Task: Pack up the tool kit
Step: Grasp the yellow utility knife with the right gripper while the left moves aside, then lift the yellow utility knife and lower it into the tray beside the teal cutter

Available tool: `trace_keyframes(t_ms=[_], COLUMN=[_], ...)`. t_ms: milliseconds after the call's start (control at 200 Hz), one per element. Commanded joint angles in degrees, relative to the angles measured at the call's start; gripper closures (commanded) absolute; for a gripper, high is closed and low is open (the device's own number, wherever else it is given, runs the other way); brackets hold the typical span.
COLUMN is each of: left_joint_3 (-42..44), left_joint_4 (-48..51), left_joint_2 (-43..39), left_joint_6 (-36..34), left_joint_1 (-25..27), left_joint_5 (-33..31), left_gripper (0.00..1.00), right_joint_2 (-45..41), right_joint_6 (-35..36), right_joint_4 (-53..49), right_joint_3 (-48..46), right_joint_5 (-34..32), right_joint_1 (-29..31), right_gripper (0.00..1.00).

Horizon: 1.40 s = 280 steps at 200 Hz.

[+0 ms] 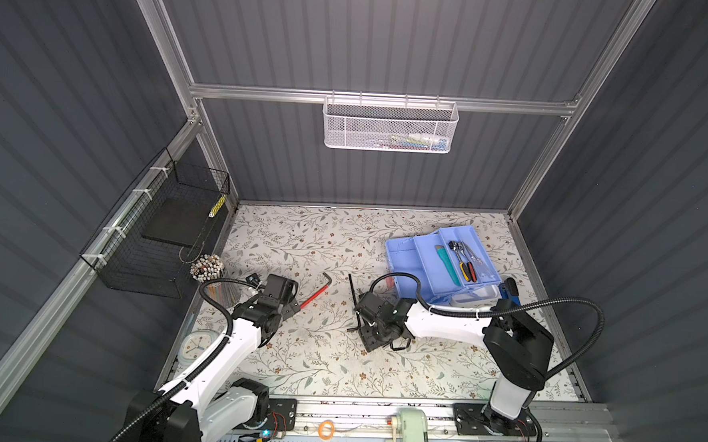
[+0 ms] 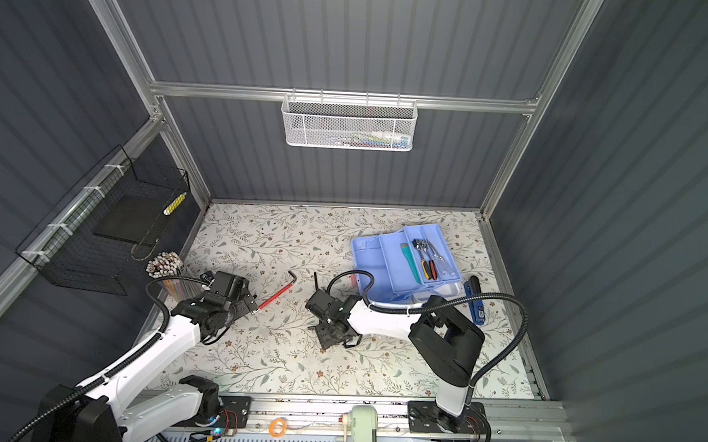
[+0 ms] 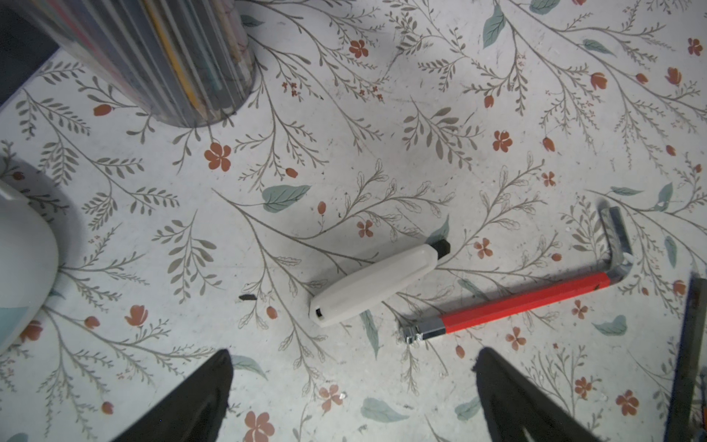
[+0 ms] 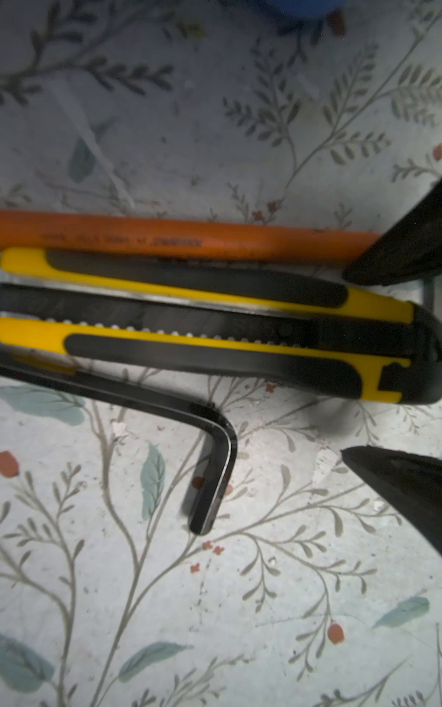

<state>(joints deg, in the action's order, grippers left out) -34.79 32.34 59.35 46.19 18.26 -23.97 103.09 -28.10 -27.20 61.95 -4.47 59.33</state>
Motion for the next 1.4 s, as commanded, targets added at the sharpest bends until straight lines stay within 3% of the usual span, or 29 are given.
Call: trace_keyframes(t_ms=[0,375,750,1005,1396], left_joint_3=[0.50,1.04,1.86,1.74,2.00], left_joint_4=[0.83,0.90,0.55,0.46,0.74], left_joint_2=[-0.56,-1.28,-1.54,-1.40,-1.48], left_joint_6=[0.28,-0.13,0.12,-0.01,-0.02], left_joint_1=[-0.51,-0.57,-0.68,-0.68,-0.68], left_joint_5=[0.76,0.59,0.92,0.85,0.91], left_gripper=[0.00,0.00,0.00,0.00,0.00], right_joint_2=[1.03,6.27,7.23,3.36,-8.37], right_joint_6=[-0.39,-0.10,0.68,0.11,3.57], right_joint_4=[-2.03,-2.87,-3.26,-3.16,-8.58], right_joint_3=[2.21,5.76,6.30,5.87,9.21], right_joint_5=[-1.24,-1.24,-0.39,-0.90,-4.78], right_joint_1=[0.26,-0.52,-2.03,-2.03,-6.98], right_gripper=[0.31,0.36,0.62,0.71,0.72])
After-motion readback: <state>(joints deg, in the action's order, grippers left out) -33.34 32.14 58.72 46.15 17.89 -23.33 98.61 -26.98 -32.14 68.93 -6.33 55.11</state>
